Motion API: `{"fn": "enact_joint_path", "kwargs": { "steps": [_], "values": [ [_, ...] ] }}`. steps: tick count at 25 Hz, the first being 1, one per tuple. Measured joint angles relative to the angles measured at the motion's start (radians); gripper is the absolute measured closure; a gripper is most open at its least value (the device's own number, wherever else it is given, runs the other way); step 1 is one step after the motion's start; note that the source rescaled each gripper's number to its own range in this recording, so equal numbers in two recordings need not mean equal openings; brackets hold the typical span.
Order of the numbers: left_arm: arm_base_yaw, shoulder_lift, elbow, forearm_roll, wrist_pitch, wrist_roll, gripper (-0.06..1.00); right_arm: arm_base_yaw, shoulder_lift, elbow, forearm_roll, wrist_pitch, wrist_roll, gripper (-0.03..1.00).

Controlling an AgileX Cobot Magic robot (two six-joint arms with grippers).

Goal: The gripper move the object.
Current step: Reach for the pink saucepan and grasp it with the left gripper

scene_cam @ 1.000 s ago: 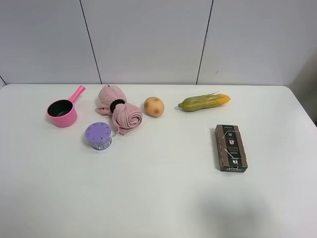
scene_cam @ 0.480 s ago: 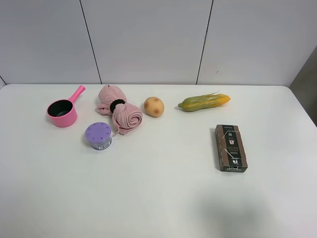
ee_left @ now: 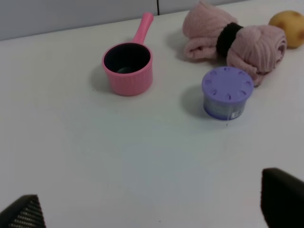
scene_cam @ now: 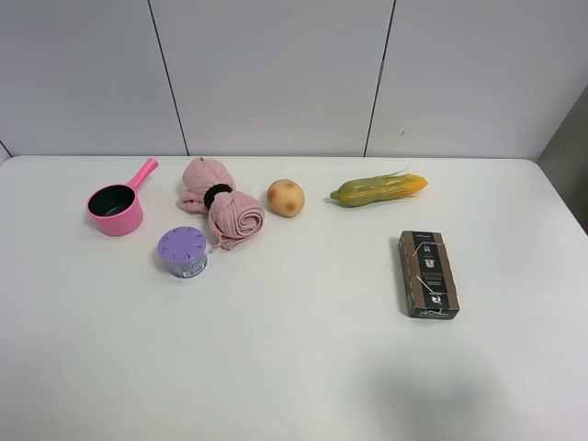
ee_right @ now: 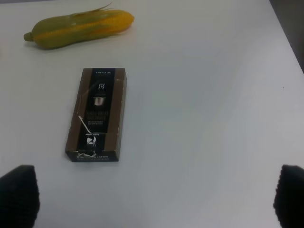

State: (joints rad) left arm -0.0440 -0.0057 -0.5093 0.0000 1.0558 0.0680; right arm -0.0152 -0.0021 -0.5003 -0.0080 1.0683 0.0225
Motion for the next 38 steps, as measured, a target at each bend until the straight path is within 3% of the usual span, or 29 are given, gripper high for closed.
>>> {"fn": "enact_joint_path", "kwargs": {
  "steps": [27, 33, 38],
  "values": [
    [0.000, 0.022, 0.000, 0.000, 0.000, 0.000, 0.04, 0.000, 0.000, 0.000, 0.000, 0.000, 0.000, -0.03],
    [0.000, 0.221, -0.077, 0.000, -0.019, 0.000, 0.04, 0.000, 0.000, 0.000, 0.000, 0.000, 0.000, -0.03],
    [0.000, 0.485, -0.241, 0.000, -0.039, 0.000, 0.04, 0.000, 0.000, 0.000, 0.000, 0.000, 0.000, -0.03]
  ]
}}
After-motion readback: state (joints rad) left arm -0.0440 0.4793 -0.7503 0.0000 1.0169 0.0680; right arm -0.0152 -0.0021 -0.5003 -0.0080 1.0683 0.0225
